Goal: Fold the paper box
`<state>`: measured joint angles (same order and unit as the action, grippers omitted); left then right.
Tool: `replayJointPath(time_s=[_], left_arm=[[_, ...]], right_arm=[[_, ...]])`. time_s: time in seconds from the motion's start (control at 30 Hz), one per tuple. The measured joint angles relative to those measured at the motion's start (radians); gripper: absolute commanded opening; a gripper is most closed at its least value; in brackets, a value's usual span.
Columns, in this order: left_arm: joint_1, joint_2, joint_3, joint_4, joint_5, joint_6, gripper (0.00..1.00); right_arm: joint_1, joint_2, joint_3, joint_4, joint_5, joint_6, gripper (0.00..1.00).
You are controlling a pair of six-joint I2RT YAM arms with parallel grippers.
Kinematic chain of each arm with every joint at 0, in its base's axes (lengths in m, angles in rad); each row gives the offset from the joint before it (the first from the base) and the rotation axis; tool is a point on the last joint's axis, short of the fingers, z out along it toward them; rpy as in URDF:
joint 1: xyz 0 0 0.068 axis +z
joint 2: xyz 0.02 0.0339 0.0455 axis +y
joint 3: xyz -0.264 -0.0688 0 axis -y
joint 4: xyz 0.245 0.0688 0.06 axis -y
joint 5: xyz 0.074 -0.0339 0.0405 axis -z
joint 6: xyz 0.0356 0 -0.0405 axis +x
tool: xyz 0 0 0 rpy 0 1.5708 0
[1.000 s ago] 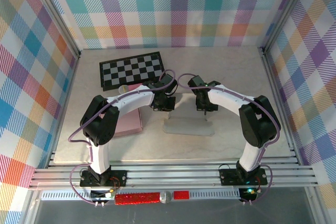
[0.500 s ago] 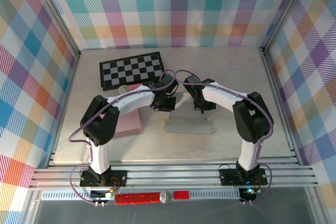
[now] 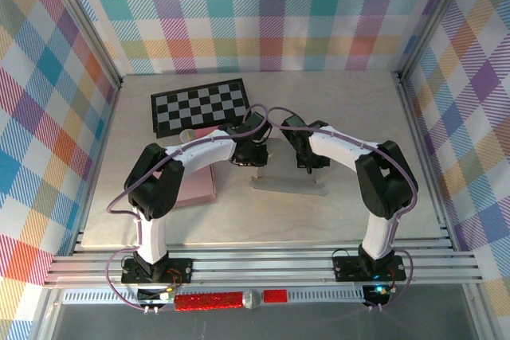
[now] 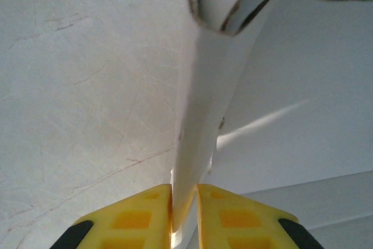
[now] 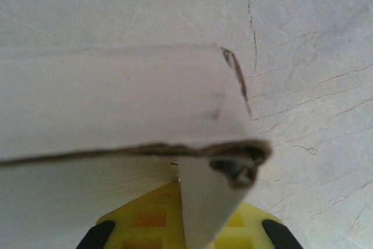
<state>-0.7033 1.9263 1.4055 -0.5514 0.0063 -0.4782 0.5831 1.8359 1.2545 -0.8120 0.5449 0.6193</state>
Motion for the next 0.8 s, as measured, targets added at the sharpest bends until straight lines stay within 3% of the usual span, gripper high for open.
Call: replayJointPath(time_s=[0.6, 0.8], left_arm=[[-0.001, 0.046, 0.018, 0.035, -0.053, 0.026, 0.16], [-0.008, 0.054, 0.018, 0.048, -0.080, 0.027, 0.08]], right_arm=[[0.000, -0.001, -0.004, 0.008, -0.003, -0.006, 0.00], [0.000, -0.004, -0.008, 0.010, -0.005, -0.006, 0.00]])
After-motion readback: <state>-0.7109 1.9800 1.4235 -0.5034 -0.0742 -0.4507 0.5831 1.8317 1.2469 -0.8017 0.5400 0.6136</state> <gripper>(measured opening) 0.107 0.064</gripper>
